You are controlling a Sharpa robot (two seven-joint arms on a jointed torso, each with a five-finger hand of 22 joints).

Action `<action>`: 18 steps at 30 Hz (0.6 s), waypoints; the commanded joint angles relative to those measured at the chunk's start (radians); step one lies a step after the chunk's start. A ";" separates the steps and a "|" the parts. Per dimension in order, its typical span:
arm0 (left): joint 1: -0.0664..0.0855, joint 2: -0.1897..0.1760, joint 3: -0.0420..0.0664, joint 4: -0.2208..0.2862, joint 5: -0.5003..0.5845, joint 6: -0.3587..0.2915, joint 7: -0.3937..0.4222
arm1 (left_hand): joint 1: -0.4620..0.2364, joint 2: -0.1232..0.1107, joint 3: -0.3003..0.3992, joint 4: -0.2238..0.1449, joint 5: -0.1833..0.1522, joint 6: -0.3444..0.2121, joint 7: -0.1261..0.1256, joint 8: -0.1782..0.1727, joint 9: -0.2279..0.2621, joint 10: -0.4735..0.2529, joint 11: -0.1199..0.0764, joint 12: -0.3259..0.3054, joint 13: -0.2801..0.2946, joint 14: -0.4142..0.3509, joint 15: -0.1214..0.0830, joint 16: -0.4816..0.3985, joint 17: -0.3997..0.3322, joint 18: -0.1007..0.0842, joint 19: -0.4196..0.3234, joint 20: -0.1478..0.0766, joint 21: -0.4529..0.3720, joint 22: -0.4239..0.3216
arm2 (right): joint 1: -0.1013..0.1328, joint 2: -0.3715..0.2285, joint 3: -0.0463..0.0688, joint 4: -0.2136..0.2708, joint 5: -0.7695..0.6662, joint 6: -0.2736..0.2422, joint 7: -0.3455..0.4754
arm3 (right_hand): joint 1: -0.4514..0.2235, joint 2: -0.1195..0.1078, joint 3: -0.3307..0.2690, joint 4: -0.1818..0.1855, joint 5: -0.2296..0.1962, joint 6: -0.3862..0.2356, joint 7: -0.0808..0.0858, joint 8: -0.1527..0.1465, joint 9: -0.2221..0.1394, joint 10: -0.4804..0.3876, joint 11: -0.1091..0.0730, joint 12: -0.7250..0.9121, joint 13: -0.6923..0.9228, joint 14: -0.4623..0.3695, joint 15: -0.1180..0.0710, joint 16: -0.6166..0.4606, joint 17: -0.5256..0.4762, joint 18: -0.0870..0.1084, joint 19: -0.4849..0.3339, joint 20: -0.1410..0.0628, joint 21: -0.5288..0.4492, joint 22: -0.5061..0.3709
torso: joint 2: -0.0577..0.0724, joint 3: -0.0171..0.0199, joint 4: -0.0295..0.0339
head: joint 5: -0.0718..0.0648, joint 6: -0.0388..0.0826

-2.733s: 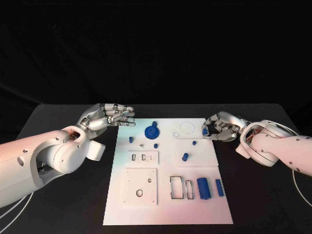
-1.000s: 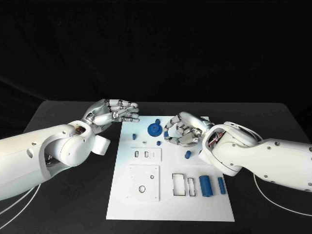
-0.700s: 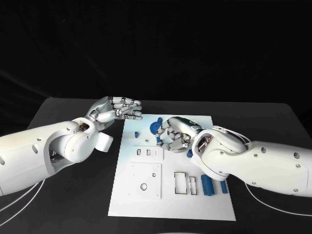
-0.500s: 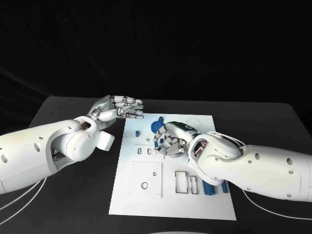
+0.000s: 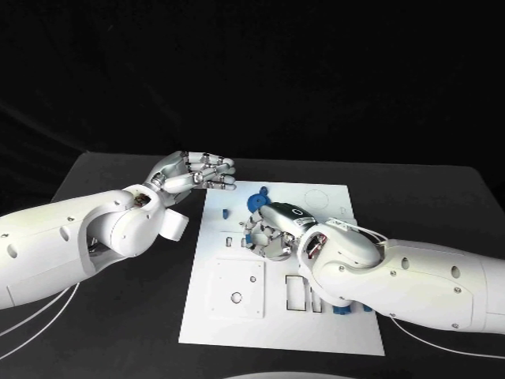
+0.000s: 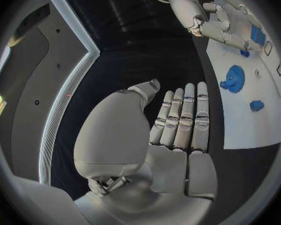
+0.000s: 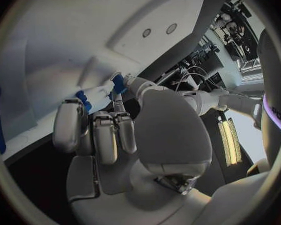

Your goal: Assemble the parts on the task board

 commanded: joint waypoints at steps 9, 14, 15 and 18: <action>0.000 0.001 0.001 0.002 0.002 0.020 0.006 | -0.012 0.001 0.002 -0.004 -0.005 -0.009 0.017 -0.005 0.002 -0.007 0.001 -0.004 0.002 -0.005 0.002 -0.006 0.001 0.013 -0.005 0.000 -0.004 -0.001 | -0.009 0.004 -0.001 -0.011 -0.048 0.020 -0.022 | -0.014 -0.009 0.000 0.001 0.002 0.016 -0.015 0.002 0.010 0.074 -0.008 -0.002 0.217 0.101 -0.007 0.002 0.249 -0.004 0.002 -0.010 -0.003 0.003 | 0.000 0.0006 -0.0002 | 0.004 -0.002; 0.000 0.001 0.001 0.002 0.002 0.020 0.005 | -0.012 0.001 0.002 -0.004 -0.005 -0.009 0.017 -0.005 0.002 -0.007 0.001 -0.004 0.002 -0.005 0.002 -0.006 0.001 0.013 -0.005 0.000 -0.004 -0.001 | -0.010 0.001 -0.001 -0.006 -0.057 0.017 -0.023 | -0.016 -0.012 -0.001 0.000 0.002 0.015 -0.014 0.002 0.011 0.074 -0.008 -0.002 0.217 0.101 -0.007 0.002 0.249 -0.004 0.002 -0.011 -0.003 0.003 | 0.000 0.0006 -0.0013 | 0.006 -0.002; 0.000 0.001 0.001 0.002 0.002 0.020 0.005 | -0.012 0.001 0.002 -0.004 -0.005 -0.009 0.017 -0.005 0.002 -0.007 0.001 -0.004 0.002 -0.005 0.002 -0.006 0.001 0.013 -0.005 0.000 -0.004 -0.001 | -0.011 0.001 -0.001 -0.006 -0.059 0.016 -0.023 | -0.016 -0.013 -0.001 -0.001 0.002 0.014 -0.014 0.002 0.011 0.074 -0.008 -0.002 0.217 0.101 -0.007 0.002 0.249 -0.004 0.003 -0.011 -0.003 0.003 | 0.000 0.0007 -0.0013 | 0.006 -0.002; 0.000 0.001 0.001 0.001 0.002 0.021 0.005 | -0.013 0.002 0.003 -0.005 -0.005 -0.009 0.017 -0.005 0.002 -0.008 0.002 -0.004 0.002 -0.005 0.002 -0.008 0.002 0.013 -0.005 0.000 -0.005 -0.001 | -0.011 -0.001 -0.001 -0.005 -0.062 0.016 -0.023 | -0.017 -0.015 -0.001 -0.001 0.002 0.014 -0.014 0.002 0.011 0.073 -0.008 -0.002 0.216 0.101 -0.007 0.002 0.248 -0.004 0.002 -0.011 -0.004 0.002 | 0.000 0.0003 -0.0015 | 0.006 -0.002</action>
